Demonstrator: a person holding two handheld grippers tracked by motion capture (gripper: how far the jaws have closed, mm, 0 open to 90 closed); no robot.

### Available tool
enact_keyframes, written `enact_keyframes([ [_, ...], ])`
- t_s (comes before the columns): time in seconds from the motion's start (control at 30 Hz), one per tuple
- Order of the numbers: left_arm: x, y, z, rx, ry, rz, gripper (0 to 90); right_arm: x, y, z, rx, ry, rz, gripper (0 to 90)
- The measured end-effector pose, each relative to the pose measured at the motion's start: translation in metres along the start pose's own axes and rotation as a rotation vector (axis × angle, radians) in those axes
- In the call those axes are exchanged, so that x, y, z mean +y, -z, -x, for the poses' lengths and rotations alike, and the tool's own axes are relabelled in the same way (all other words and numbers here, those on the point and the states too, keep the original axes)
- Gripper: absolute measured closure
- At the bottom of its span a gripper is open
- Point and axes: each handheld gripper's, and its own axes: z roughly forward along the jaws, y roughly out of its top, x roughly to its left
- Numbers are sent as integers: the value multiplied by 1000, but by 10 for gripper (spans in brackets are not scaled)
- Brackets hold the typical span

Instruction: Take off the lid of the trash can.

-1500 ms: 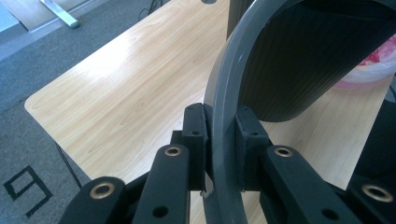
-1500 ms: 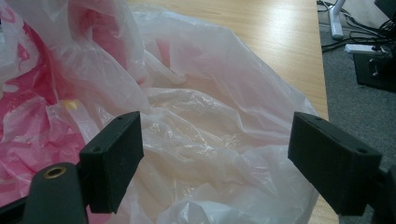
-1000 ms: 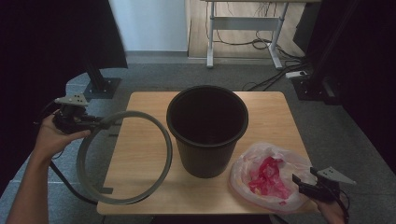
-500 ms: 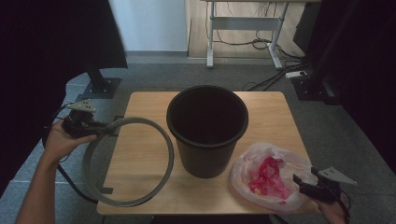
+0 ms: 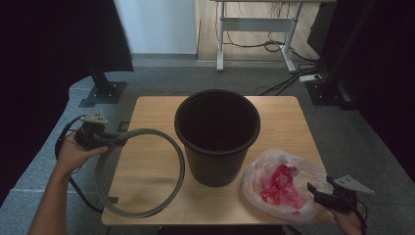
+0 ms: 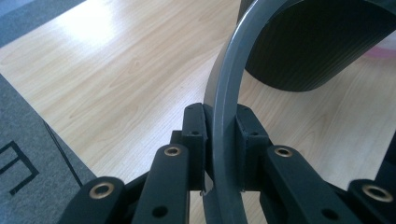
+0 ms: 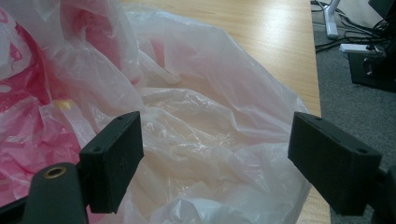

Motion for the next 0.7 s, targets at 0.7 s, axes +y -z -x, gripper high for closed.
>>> enact_keyframes([
  [0.7, -16, -34, -4, -10, 22, -20, 768, 0, 1, 1, -4, -2, 2, 176],
])
